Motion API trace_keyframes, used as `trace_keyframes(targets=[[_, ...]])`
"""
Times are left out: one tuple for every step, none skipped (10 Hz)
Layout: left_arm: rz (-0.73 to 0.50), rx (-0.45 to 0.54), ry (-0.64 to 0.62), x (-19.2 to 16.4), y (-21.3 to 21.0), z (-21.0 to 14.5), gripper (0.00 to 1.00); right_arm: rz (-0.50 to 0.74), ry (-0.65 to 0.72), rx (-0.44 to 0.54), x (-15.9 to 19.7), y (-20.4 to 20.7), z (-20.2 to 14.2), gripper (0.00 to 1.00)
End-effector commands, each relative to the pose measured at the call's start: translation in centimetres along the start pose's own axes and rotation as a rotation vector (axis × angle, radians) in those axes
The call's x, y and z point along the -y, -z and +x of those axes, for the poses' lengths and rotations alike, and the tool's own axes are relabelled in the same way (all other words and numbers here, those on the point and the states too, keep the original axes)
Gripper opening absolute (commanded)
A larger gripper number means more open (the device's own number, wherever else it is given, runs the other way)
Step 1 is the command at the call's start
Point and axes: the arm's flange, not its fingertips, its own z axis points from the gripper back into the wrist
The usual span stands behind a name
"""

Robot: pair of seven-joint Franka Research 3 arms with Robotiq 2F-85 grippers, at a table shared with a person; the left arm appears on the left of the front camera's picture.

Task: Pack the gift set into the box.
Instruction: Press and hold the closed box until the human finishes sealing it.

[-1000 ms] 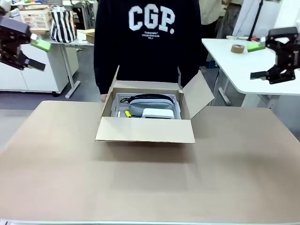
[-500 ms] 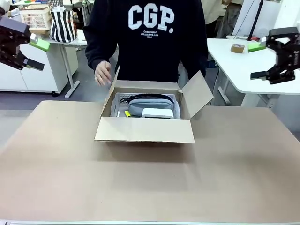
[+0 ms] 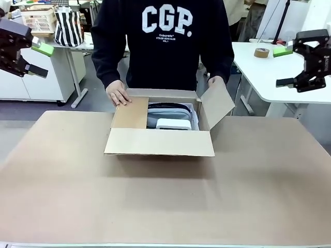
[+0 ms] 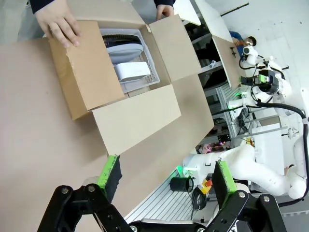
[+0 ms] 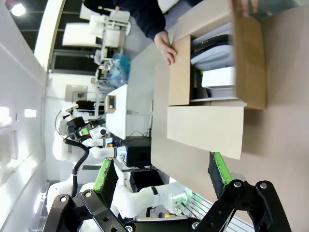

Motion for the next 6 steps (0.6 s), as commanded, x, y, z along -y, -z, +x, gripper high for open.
trace_keyframes(targets=[[-0.016, 0.012, -0.008, 0.14, 0.05, 0.01, 1.00, 0.001, -0.013, -0.004, 0.01, -0.03, 0.24, 1.00], [-0.016, 0.012, -0.008, 0.14, 0.05, 0.01, 1.00, 0.001, -0.013, -0.004, 0.01, -0.03, 0.24, 1.00], [-0.016, 0.012, -0.008, 0.14, 0.05, 0.01, 1.00, 0.001, -0.013, -0.004, 0.01, -0.03, 0.24, 1.00], [-0.016, 0.012, -0.008, 0.14, 0.05, 0.01, 1.00, 0.001, -0.013, -0.004, 0.01, -0.03, 0.24, 1.00], [-0.016, 0.012, -0.008, 0.14, 0.05, 0.01, 1.00, 0.001, -0.013, -0.004, 0.01, -0.03, 0.24, 1.00], [-0.016, 0.012, -0.008, 0.14, 0.05, 0.01, 1.00, 0.001, -0.013, -0.004, 0.01, -0.03, 0.24, 1.00]])
